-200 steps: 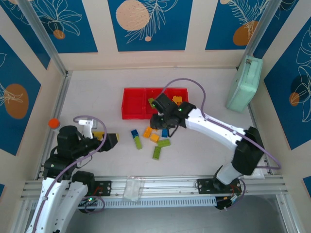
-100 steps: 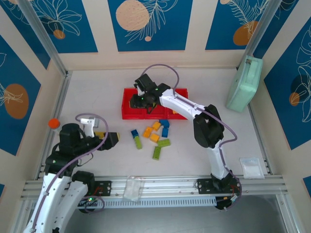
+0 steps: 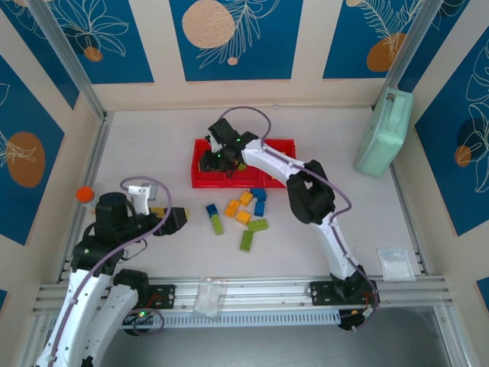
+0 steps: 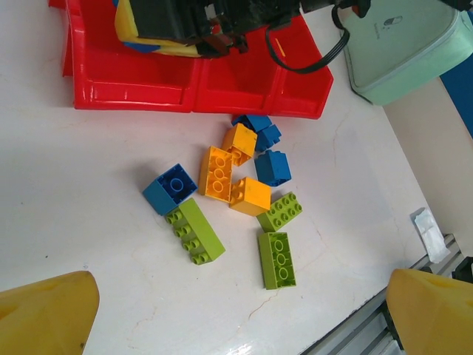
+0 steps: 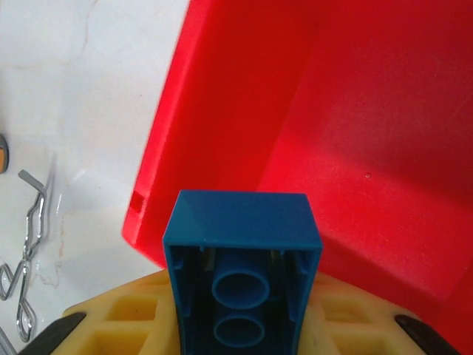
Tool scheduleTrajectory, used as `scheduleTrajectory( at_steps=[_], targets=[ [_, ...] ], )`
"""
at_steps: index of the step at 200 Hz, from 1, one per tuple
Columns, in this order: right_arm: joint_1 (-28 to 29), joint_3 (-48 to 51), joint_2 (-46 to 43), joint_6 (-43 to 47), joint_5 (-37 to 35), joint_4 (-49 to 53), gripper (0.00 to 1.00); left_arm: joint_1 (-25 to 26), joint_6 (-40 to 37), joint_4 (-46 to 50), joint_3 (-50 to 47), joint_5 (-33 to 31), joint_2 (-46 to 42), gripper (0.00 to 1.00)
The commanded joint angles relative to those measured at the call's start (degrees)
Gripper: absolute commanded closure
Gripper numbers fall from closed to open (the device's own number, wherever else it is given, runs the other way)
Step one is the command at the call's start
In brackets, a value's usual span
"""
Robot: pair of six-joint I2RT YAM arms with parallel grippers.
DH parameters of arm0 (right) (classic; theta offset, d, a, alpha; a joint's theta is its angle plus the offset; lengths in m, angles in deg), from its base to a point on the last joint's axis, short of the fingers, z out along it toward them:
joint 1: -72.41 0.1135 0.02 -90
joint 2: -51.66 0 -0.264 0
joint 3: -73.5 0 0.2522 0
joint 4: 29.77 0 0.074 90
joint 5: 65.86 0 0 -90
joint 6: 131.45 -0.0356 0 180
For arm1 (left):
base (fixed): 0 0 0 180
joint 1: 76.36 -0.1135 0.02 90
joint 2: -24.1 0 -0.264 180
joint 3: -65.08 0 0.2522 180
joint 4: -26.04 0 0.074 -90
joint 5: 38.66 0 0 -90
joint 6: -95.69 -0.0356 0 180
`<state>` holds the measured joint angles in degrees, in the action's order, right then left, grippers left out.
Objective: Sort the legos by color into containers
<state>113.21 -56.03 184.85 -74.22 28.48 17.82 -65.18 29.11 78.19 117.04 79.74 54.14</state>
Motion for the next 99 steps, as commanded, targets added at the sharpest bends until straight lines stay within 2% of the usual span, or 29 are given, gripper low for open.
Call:
scheduleTrajectory(
  at_steps=[1, 32, 73, 99],
  targets=[
    [-0.3, -2.7, 0.9, 0.9, 2.3, 0.3, 0.65, 0.5, -1.5, -0.6, 1.4, 0.6, -0.1, 0.01],
    [-0.1, -3.1, 0.1, 1.5, 2.8, 0.7, 0.46, 0.5, -1.4, -0.6, 1.4, 0.5, 0.1, 0.01],
    [0.4, -3.1, -2.5, 1.5, 3.2, 1.6, 0.32, 0.5, -1.5, -0.6, 1.4, 0.3, 0.1, 0.01],
    [1.4, -2.8, -5.4, 1.5, 1.3, 3.4, 0.28, 0.6, -1.4, -0.6, 1.4, 0.3, 0.3, 0.01]
  ],
)
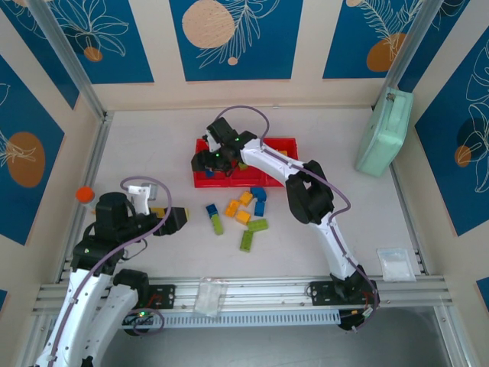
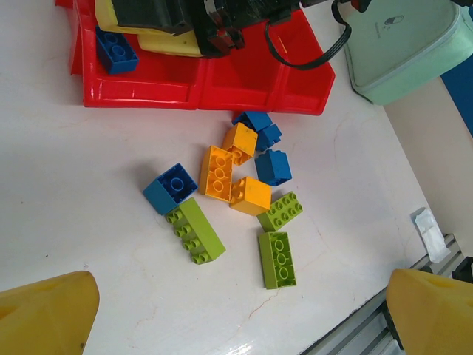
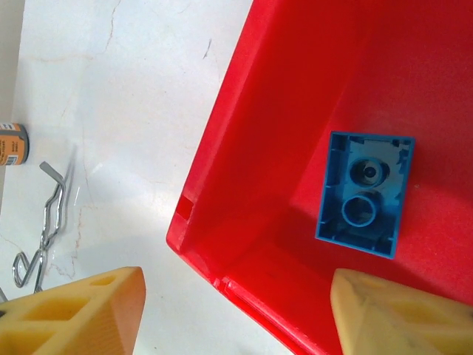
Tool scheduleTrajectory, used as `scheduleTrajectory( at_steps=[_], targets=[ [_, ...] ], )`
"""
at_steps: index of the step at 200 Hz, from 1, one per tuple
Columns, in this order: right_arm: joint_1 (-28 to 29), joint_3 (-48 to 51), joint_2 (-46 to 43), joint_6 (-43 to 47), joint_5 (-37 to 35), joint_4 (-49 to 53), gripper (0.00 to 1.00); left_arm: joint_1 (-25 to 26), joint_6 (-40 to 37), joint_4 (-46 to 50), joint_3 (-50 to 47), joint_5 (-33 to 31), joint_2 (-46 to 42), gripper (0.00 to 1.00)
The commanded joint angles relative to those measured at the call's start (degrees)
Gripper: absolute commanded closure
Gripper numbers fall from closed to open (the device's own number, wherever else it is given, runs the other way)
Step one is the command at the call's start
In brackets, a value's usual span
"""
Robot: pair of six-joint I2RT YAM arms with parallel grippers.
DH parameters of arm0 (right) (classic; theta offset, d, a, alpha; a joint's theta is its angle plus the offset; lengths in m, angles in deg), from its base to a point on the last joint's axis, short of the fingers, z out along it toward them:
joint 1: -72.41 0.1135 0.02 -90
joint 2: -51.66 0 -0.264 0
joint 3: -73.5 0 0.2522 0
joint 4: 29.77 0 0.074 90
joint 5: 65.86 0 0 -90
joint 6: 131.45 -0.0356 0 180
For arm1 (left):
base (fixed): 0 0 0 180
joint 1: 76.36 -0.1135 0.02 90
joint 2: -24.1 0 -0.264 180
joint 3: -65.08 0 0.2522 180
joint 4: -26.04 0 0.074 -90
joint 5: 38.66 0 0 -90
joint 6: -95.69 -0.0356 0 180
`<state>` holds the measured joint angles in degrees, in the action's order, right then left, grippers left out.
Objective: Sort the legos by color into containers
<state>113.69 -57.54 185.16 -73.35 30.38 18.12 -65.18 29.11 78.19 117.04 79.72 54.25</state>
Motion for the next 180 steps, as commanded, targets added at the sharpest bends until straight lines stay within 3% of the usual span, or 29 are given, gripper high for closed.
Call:
scheduleTrajectory(
  at_steps=[1, 59, 135, 180],
  targets=[
    [0.9, -1.3, -5.8, 0.6, -0.7, 3.1, 0.28, 0.5, -1.4, -0.6, 1.4, 0.3, 0.1, 0.01],
    [3.4, 6.3, -17.3, -0.6, -8.6, 4.5, 0.24, 0.5, -1.4, -0.6, 1.4, -0.1, 0.0, 0.01],
    [3.5, 36.1, -36.4, -11.8, -23.3, -0.3, 0.2, 0.5, -1.3, -0.8, 1.3, 0.5, 0.6, 0.01],
    [1.5, 47.3, -39.9, -18.7, -28.7, 1.0, 0.19, 0.5, -1.3, -0.9, 1.3, 0.8, 0.6, 0.01]
  ],
)
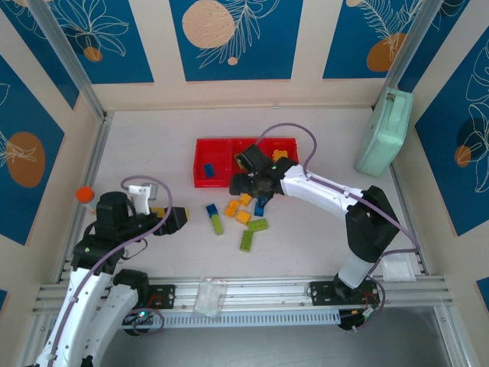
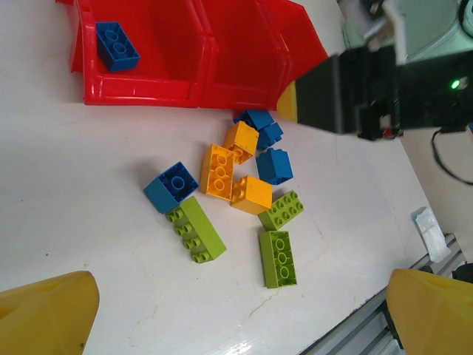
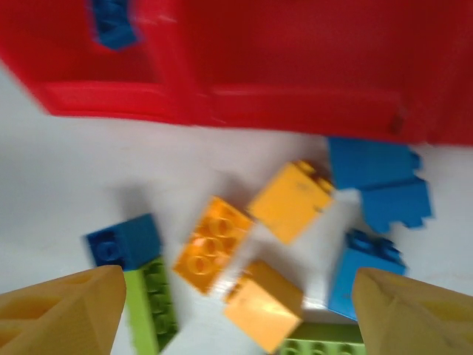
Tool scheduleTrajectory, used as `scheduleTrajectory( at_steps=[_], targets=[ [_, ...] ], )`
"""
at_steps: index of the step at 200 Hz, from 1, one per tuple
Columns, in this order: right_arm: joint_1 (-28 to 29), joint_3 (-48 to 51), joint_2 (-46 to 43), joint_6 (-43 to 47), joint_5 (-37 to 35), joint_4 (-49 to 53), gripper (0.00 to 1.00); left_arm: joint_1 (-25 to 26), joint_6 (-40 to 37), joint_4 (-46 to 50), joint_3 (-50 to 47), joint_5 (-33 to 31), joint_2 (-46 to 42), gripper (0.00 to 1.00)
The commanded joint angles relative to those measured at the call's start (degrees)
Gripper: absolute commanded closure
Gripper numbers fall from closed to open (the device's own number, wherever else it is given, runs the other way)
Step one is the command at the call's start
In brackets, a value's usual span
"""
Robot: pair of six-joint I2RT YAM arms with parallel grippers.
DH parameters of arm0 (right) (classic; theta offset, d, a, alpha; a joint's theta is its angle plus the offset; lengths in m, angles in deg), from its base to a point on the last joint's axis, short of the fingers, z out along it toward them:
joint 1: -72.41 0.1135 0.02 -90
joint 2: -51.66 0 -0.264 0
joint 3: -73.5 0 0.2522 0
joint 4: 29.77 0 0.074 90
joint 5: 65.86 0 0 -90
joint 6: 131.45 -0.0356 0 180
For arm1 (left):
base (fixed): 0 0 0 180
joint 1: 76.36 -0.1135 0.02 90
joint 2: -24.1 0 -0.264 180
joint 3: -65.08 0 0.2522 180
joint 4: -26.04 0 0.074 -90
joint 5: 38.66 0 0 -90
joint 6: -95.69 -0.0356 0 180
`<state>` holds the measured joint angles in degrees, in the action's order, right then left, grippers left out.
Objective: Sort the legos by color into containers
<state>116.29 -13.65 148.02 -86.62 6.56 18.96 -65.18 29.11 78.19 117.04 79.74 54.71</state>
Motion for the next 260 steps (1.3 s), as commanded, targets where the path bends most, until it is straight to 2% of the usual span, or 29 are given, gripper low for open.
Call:
scheduleTrajectory(
  at_steps=[1, 37, 72, 115, 169, 208, 238, 260],
  targets=[
    [-1.2, 3.4, -2.9, -5.6, -4.9, 0.2, 0.19, 0.5, -1.3, -0.9, 1.3, 0.8, 0.2, 0.01],
    [-2.7, 8.7, -3.5, -6.9, -5.2, -1.9, 0.2, 0.5, -1.3, -0.9, 1.3, 0.8, 0.2, 0.01],
    [-3.0, 11.0, -2.3, -6.1, -4.5, -5.2, 0.26, 0.6, -1.3, -0.8, 1.3, 0.6, 0.4, 0.01],
    [-2.7, 10.6, 0.7, -6.4, -3.5, -6.2, 0.28, 0.5, -1.3, -0.8, 1.3, 0.4, 0.5, 0.01],
    [-1.1, 7.8, 6.2, -6.5, -6.3, -3.0, 0.3, 0.5, -1.3, -0.8, 1.3, 0.7, 0.9, 0.01],
    [-0.1, 5.6, 7.7, -4.5, -9.2, 0.1, 0.37, 0.5, -1.2, -0.7, 1.3, 0.4, 1.1, 0.01],
    [-0.2, 4.6, 8.5, -3.4, -8.5, 0.5, 0.49, 0.5, -1.2, -0.7, 1.3, 0.3, 1.3, 0.01],
    [0.0, 3.7, 9.6, -2.7, -8.1, 0.9, 0.53, 0.5, -1.2, -0.7, 1.3, 0.3, 1.3, 0.01]
  ],
)
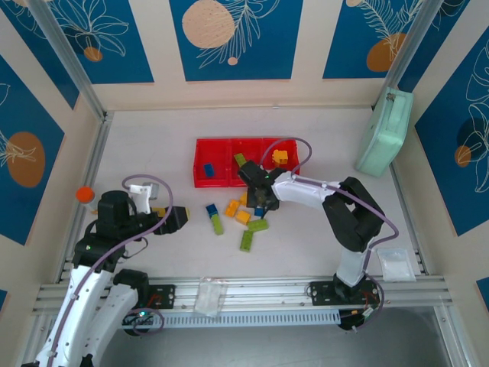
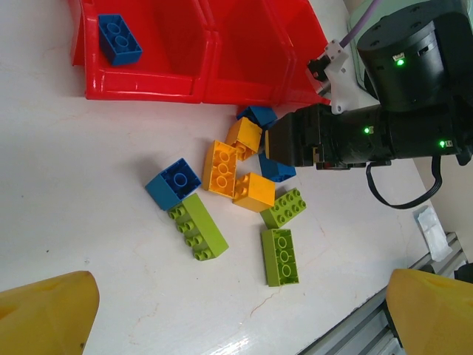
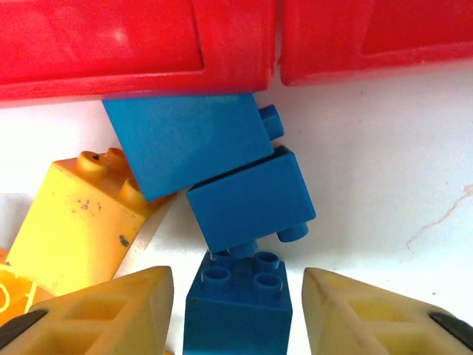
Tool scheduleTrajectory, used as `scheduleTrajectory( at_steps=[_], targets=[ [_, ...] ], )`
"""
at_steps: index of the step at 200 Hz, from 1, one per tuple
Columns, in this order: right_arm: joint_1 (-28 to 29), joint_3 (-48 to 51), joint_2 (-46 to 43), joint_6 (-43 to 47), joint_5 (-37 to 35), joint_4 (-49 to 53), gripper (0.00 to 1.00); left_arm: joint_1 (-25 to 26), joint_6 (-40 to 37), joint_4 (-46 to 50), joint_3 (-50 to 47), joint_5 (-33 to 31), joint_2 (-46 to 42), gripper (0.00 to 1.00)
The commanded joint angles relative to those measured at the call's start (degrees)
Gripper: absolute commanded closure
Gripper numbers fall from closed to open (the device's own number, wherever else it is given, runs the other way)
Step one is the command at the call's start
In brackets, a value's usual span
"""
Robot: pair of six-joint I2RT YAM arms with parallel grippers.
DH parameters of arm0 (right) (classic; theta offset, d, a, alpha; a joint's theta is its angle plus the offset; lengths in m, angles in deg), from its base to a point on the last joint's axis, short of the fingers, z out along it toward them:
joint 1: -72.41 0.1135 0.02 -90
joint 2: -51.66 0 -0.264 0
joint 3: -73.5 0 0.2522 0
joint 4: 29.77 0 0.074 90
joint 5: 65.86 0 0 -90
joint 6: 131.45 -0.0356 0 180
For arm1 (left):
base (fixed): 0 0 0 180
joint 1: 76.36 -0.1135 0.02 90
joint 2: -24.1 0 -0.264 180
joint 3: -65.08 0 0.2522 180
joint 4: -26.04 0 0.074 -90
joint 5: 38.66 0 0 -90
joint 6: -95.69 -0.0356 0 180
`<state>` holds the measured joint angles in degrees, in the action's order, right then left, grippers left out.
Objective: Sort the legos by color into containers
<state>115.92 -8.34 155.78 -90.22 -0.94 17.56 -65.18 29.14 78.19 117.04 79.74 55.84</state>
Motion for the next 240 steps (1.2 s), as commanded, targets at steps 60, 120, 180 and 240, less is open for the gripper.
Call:
scheduleTrajectory(
  at_steps=[60, 120, 180, 240],
  targets=[
    [0.8, -3.5, 3.0, 2.0, -1.1, 4.0, 0.55, 0.5, -1.2, -0.7, 1.3, 0.4, 0.1, 0.01],
    [0.4, -4.3, 3.2, 2.7, -0.6, 5.2, 0.58, 0.5, -1.2, -0.7, 1.3, 0.2, -0.1, 0.01],
    [0.2, -5.1, 3.9, 3.6, -0.1, 5.9, 0.58, 0.5, -1.2, -0.7, 1.3, 0.2, -0.1, 0.01],
    [0.3, -6.5, 4.1, 4.5, 0.3, 6.8, 0.62, 0.5, -1.2, -0.8, 1.3, 0.4, 0.0, 0.01]
  ],
)
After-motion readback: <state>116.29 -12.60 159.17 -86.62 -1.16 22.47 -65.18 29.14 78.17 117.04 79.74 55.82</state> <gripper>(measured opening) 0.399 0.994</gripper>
